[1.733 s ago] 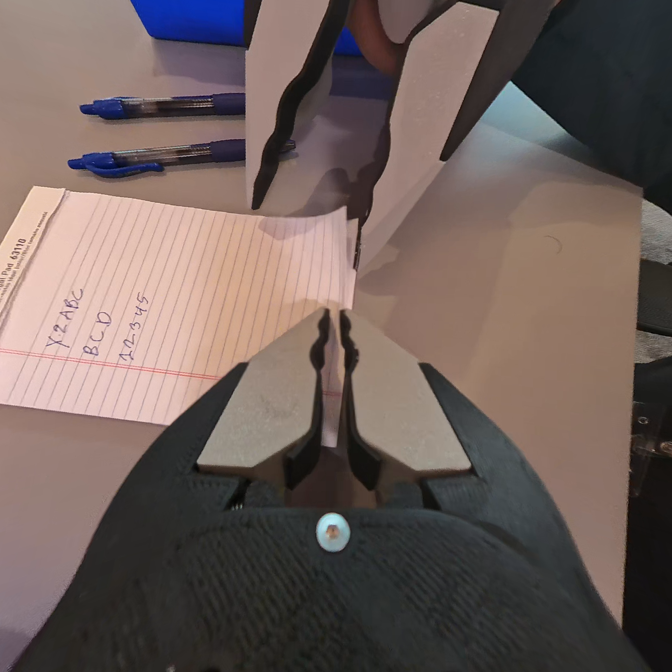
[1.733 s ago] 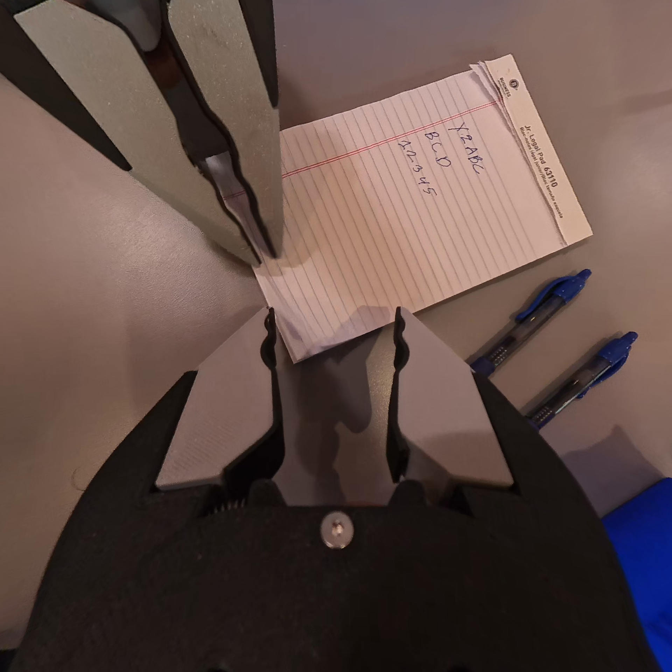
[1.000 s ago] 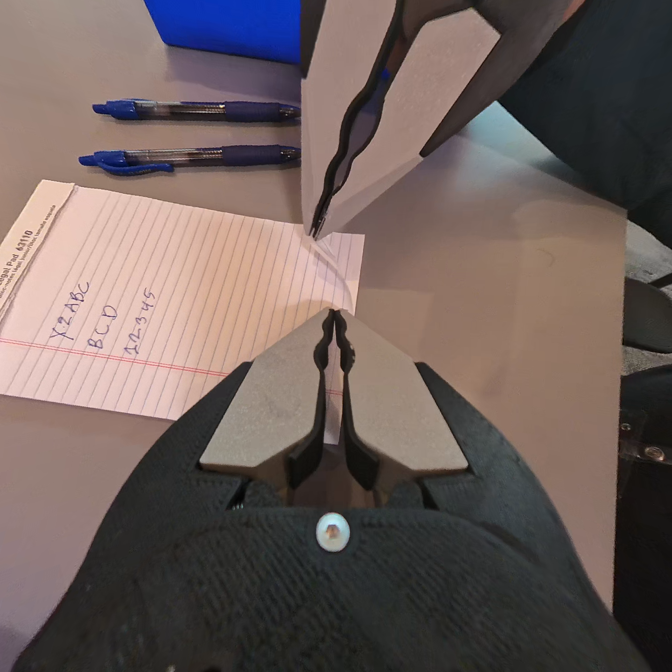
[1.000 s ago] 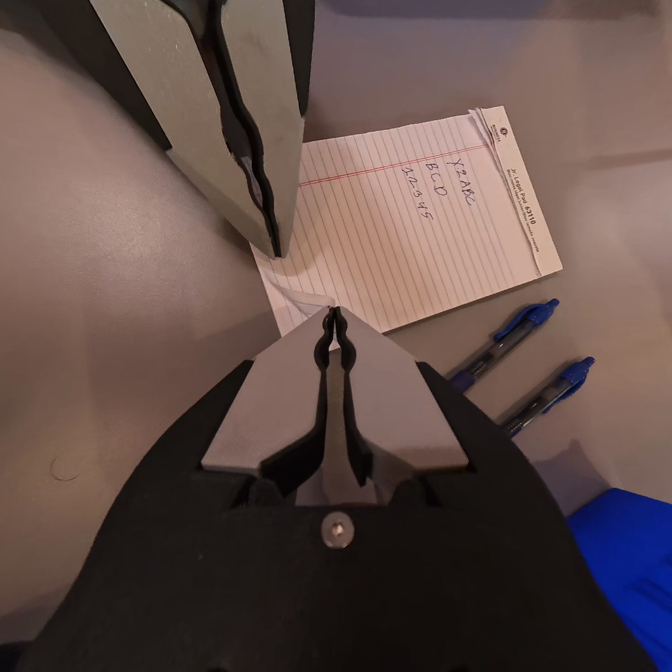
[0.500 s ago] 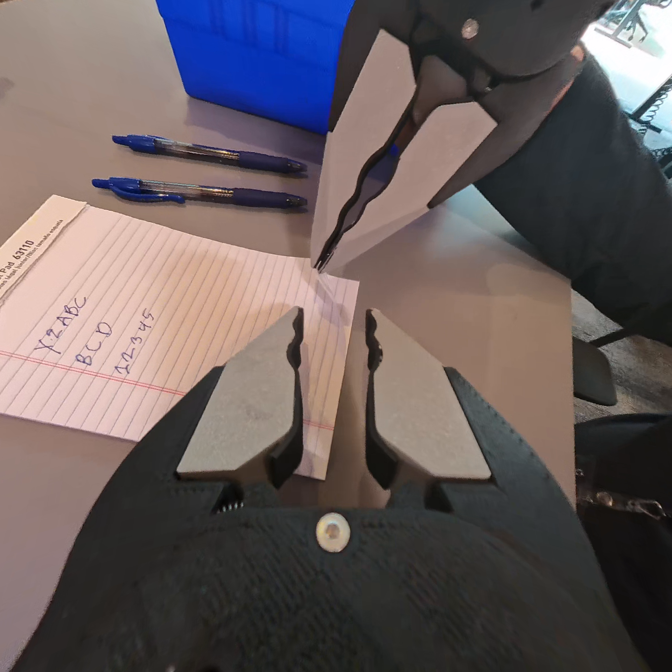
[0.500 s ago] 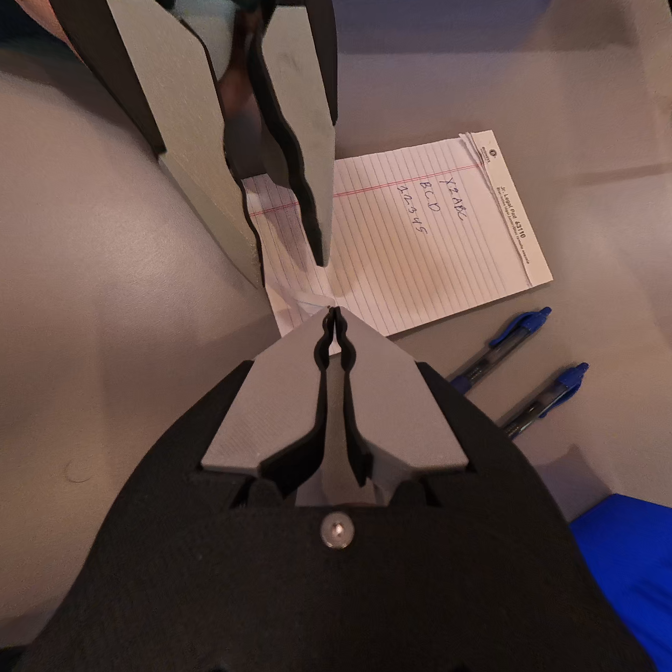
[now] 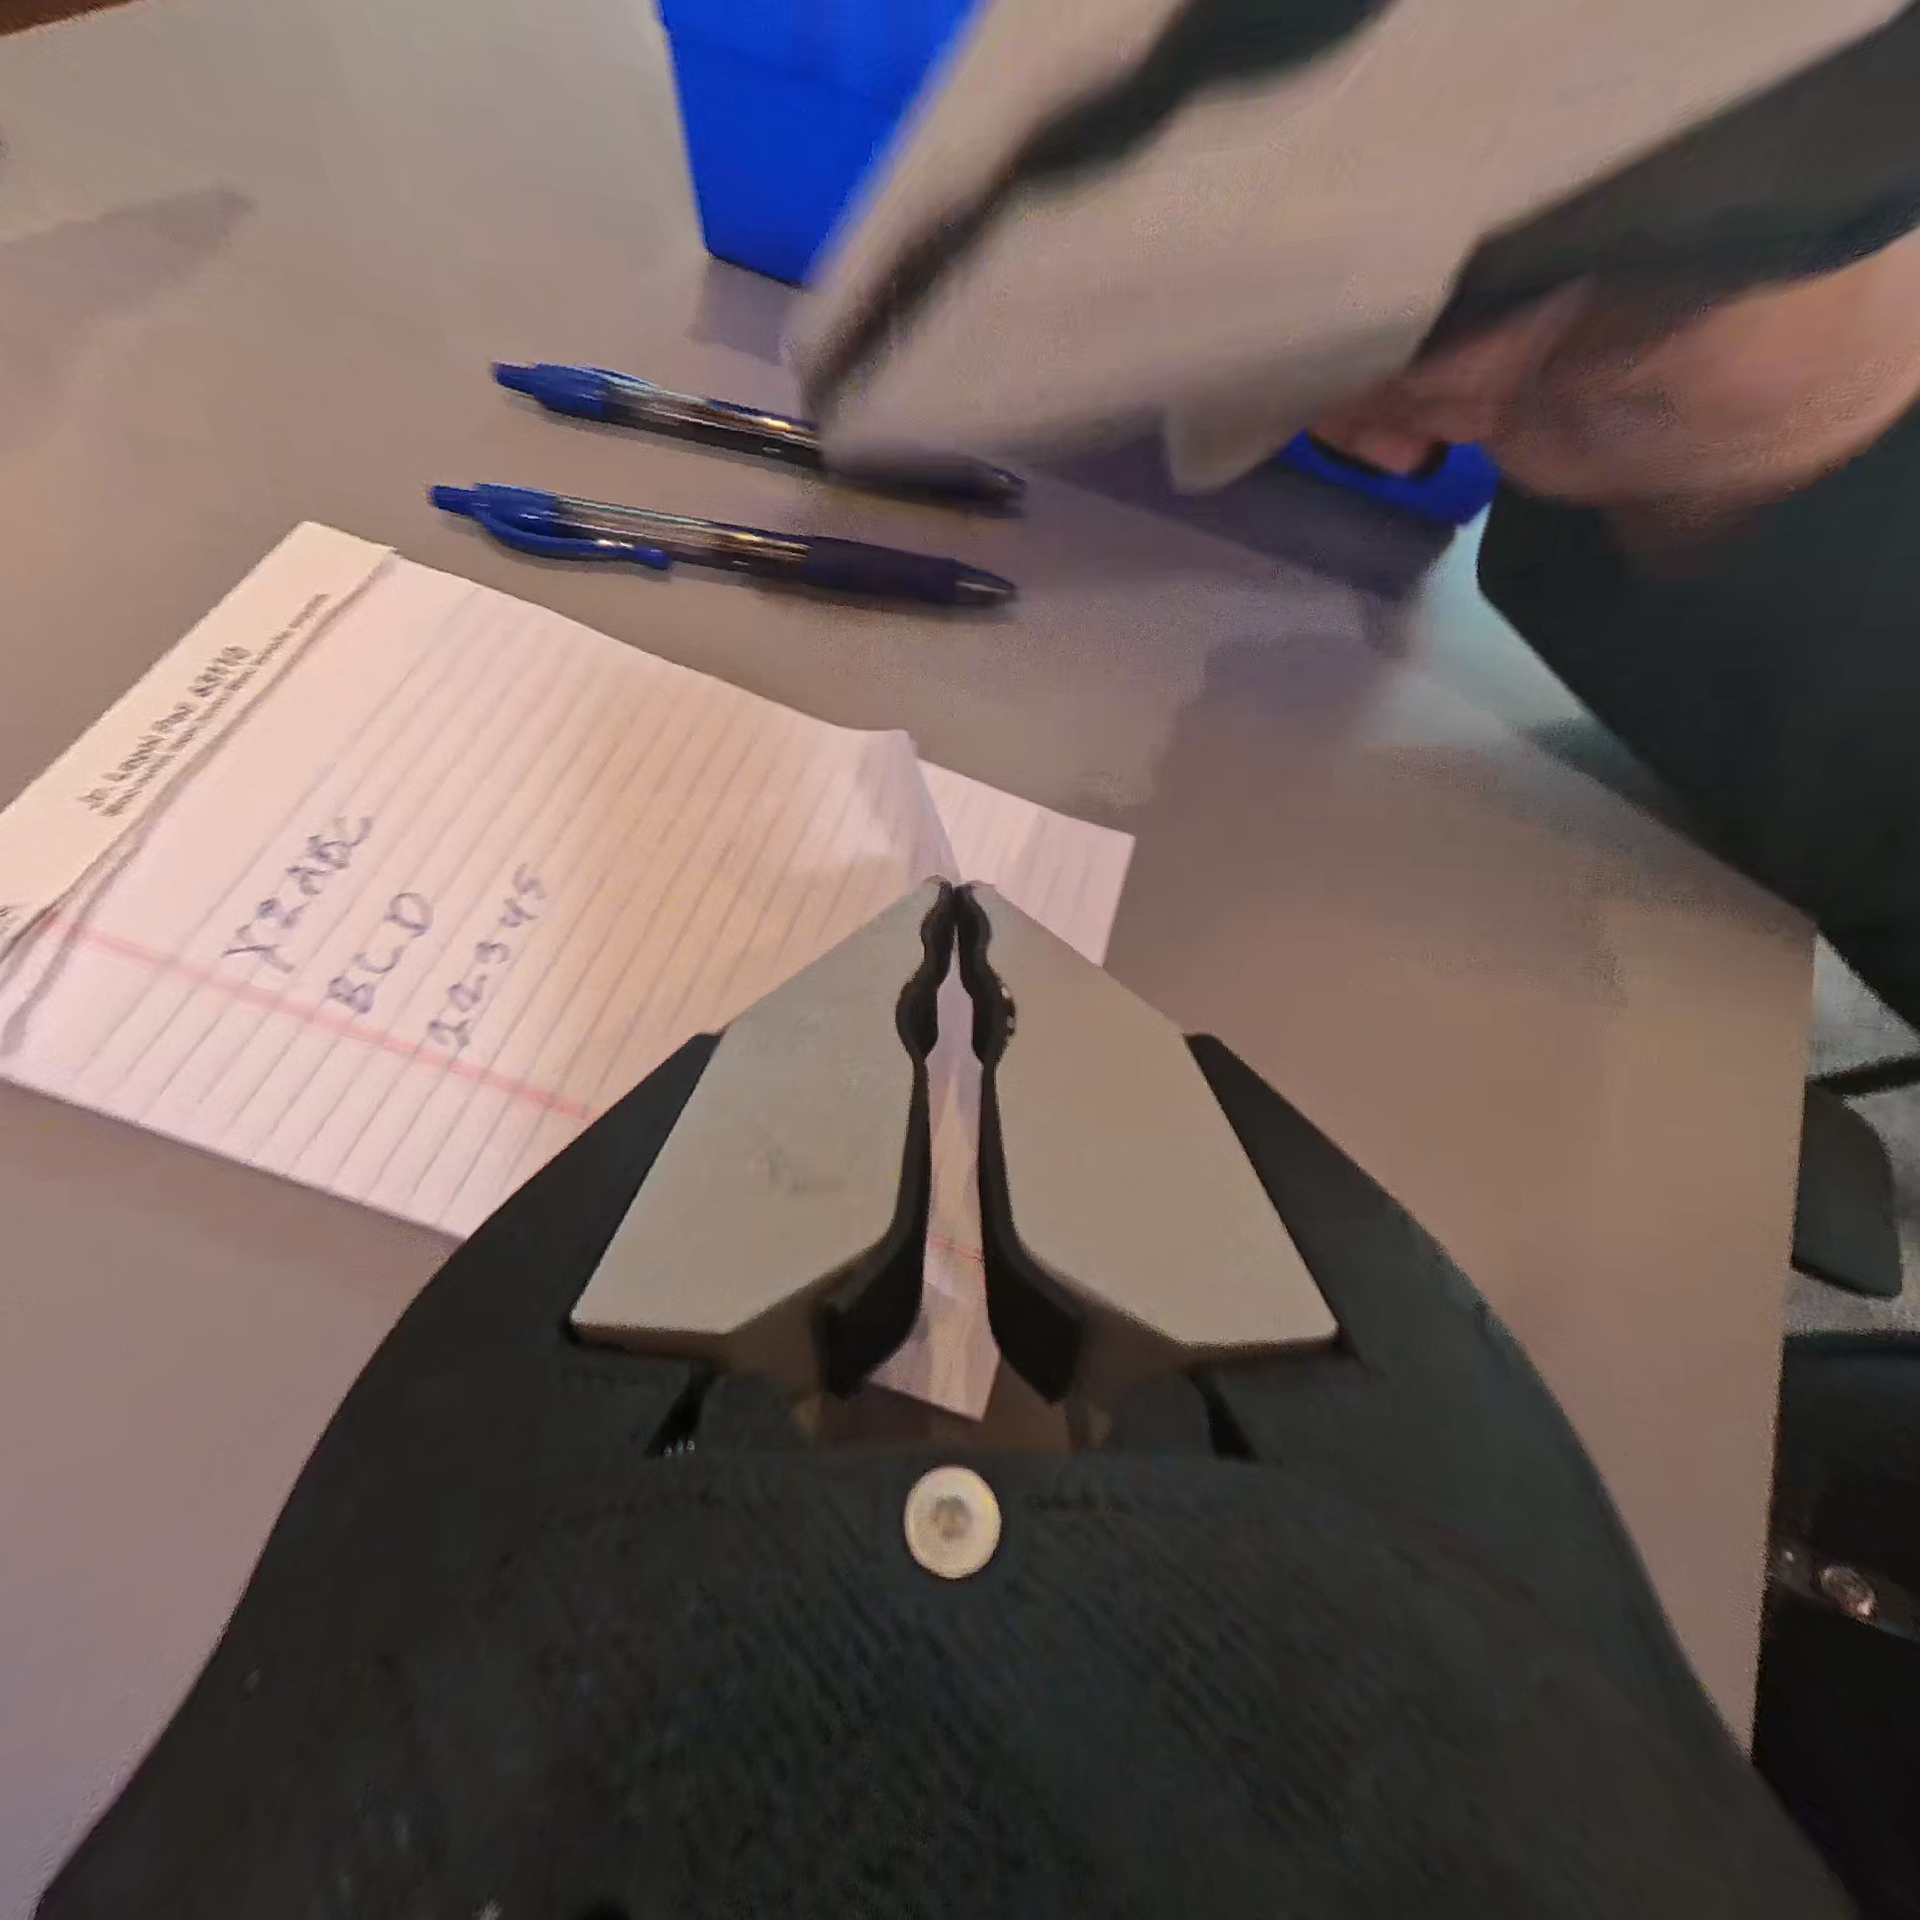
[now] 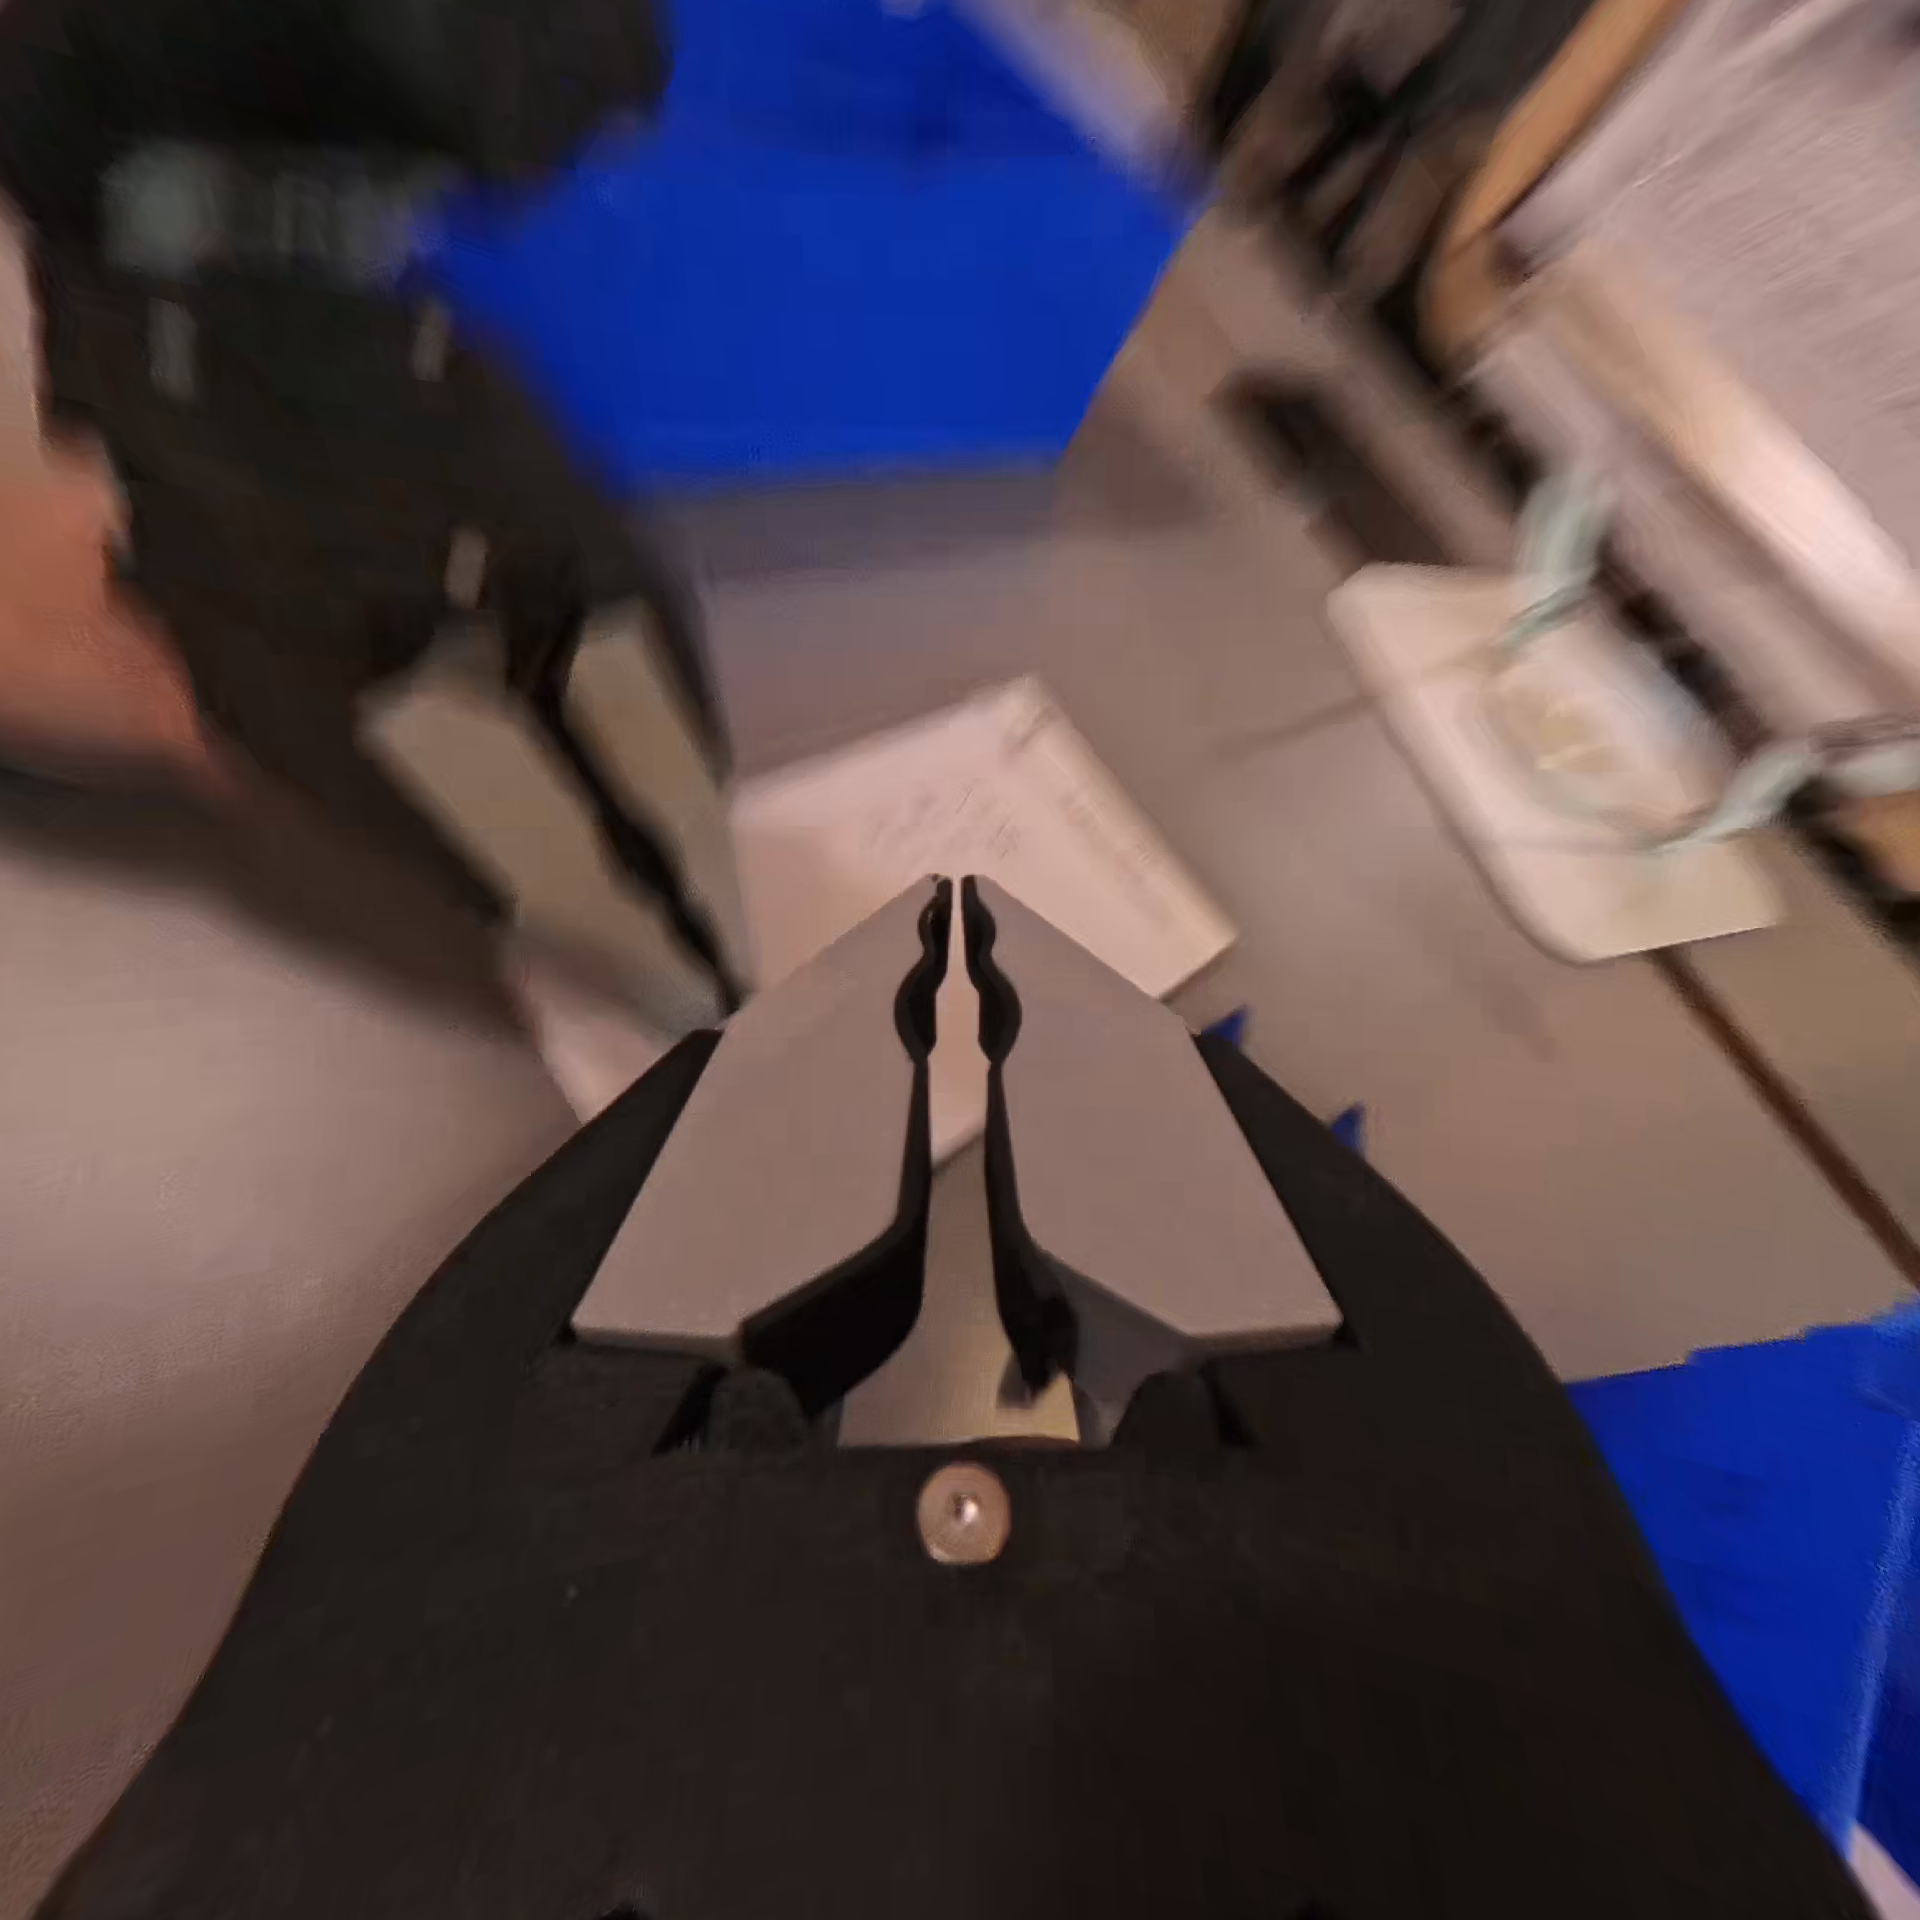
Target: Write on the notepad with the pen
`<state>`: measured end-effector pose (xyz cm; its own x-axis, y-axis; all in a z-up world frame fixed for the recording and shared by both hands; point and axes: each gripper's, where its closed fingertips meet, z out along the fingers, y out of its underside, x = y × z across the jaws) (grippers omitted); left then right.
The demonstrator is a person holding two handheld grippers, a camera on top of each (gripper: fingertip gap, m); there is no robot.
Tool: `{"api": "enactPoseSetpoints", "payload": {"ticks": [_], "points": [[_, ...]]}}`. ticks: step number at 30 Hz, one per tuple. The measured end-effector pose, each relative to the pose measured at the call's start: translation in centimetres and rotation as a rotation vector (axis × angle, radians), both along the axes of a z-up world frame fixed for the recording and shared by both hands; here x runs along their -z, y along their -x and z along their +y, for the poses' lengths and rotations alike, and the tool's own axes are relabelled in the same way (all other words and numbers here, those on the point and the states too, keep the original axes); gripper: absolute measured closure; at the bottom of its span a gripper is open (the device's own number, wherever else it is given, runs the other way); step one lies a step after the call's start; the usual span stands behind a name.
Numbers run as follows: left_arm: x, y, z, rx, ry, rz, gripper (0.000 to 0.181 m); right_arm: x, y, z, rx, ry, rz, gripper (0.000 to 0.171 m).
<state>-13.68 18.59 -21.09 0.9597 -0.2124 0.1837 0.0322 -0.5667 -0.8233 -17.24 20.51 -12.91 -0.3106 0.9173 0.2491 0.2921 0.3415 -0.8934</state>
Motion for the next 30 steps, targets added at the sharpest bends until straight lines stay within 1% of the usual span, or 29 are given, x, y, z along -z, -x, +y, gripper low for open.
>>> {"api": "enactPoseSetpoints", "payload": {"ticks": [1, 2, 3, 4, 6, 7, 8, 10, 12, 13, 15, 18, 20, 22, 23, 25, 26, 28, 30], "points": [[-0.3, 0.7, 0.0, -0.029, -0.014, -0.019, 0.181, -3.2, 0.6, 0.1, 0.058, 0.102, 0.171, 0.169], [-0.6, 1.3, -0.1, -0.058, -0.028, -0.039, 0.181, -6.3, 0.7, 0.0, 0.09, 0.192, 0.345, 0.169], [-0.9, 2.0, -0.2, -0.088, -0.043, -0.056, 0.181, -8.9, 0.4, 0.5, 0.137, 0.238, 0.501, 0.171], [-1.3, 2.7, -0.4, -0.118, -0.059, -0.067, 0.181, -10.8, 0.0, 1.8, 0.235, 0.236, 0.628, 0.171], [-2.0, 4.1, -1.2, -0.176, -0.095, -0.061, 0.181, -13.3, -1.6, 5.2, 0.474, 0.164, 0.832, 0.171], [-2.2, 4.7, -1.6, -0.203, -0.112, -0.052, 0.181, -13.9, -1.9, 5.6, 0.519, 0.117, 0.901, 0.171], [-2.5, 5.1, -1.9, -0.218, -0.126, -0.045, 0.181, -13.6, -1.2, 5.3, 0.519, 0.076, 0.901, 0.171], [-2.8, 5.8, -2.3, -0.241, -0.142, -0.022, 0.181, -11.5, 1.6, 4.7, 0.514, -0.022, 0.814, 0.171], [-2.8, 5.7, -2.2, -0.234, -0.143, -0.023, 0.181, -10.1, 3.0, 4.8, 0.549, -0.133, 0.802, 0.171], [-2.6, 5.5, -2.1, -0.226, -0.133, -0.025, 0.181, -9.7, 3.3, 5.2, 0.57, -0.156, 0.799, 0.171], [-2.1, 5.4, -2.1, -0.223, -0.11, -0.004, 0.181, -9.2, 2.5, 6.3, 0.611, -0.134, 0.793, 0.171], [-2.0, 5.4, -2.2, -0.228, -0.107, 0.019, 0.181, -7.8, 0.3, 6.7, 0.654, -0.148, 0.746, 0.171], [-2.2, 5.4, -2.1, -0.225, -0.113, 0.019, 0.181, -7.0, -1.5, 6.1, 0.666, -0.175, 0.705, 0.171], [-2.2, 5.3, -2.2, -0.224, -0.114, 0.026, 0.181, -6.8, -4.4, 4.5, 0.646, -0.16, 0.693, 0.171], [-2.2, 5.2, -2.2, -0.221, -0.111, 0.029, 0.181, -6.9, -6.4, 3.4, 0.621, -0.116, 0.7, 0.171], [-2.3, 4.9, -2.2, -0.201, -0.117, 0.031, 0.181, -7.4, -11.0, 0.9, 0.544, -0.039, 0.731, 0.171], [-2.3, 4.5, -2.2, -0.183, -0.118, 0.029, 0.181, -7.4, -12.9, -0.2, 0.494, -0.04, 0.723, 0.171], [-2.1, 3.6, -2.3, -0.132, -0.099, 0.016, 0.181, -6.6, -14.9, -1.1, 0.417, -0.056, 0.626, 0.171], [-2.0, 3.0, -2.5, -0.104, -0.076, -0.007, 0.181, -5.6, -15.3, -0.6, 0.388, -0.02, 0.48, 0.171]]}}
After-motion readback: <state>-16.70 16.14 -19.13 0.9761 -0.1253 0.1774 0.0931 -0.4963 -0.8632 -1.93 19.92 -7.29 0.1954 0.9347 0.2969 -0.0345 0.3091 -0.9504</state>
